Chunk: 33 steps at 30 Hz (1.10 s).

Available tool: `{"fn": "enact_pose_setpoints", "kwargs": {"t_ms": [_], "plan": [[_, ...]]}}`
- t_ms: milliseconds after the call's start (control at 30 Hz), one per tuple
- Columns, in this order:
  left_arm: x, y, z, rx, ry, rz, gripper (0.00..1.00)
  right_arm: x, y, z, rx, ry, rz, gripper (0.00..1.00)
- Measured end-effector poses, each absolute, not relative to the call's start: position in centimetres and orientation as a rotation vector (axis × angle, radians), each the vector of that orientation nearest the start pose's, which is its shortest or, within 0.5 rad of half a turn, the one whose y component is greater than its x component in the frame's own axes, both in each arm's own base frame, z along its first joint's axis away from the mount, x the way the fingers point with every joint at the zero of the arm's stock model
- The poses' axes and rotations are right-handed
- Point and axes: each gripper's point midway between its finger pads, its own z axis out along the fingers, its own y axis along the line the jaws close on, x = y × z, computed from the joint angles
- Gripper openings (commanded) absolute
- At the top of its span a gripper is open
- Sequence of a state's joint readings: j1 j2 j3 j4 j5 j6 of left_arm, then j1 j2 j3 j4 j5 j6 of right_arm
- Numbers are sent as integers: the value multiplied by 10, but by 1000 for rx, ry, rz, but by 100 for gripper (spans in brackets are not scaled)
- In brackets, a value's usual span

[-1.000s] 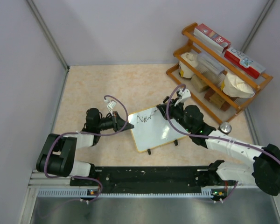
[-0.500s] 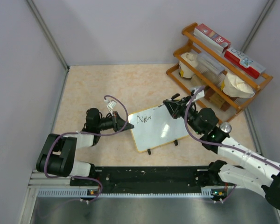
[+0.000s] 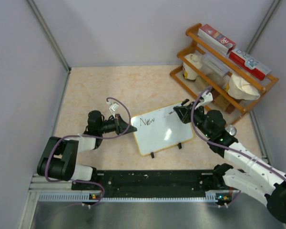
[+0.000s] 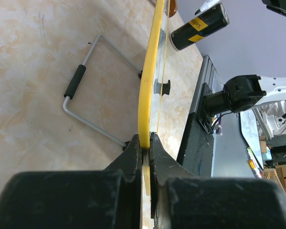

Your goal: Write a sentence on the whiteboard

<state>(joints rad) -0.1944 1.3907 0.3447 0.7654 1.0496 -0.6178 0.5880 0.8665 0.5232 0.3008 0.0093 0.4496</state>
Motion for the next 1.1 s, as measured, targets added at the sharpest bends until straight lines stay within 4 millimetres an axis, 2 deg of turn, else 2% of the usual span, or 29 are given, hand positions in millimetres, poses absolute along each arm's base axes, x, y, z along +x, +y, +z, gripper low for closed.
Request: {"fn": "enact_pose_setpoints", "kwargs": {"t_ms": [333,733,1100], "plan": [[236,-214,120,393,1943,-1507,0,275,206,237,-138,1689,805,0],[236,-214,120,393,1943,-1507,0,273,204,224,-182,1732,765,0],[236,-214,120,393,1943,-1508,0,274,204,223,-200,1730,750,0]]}}
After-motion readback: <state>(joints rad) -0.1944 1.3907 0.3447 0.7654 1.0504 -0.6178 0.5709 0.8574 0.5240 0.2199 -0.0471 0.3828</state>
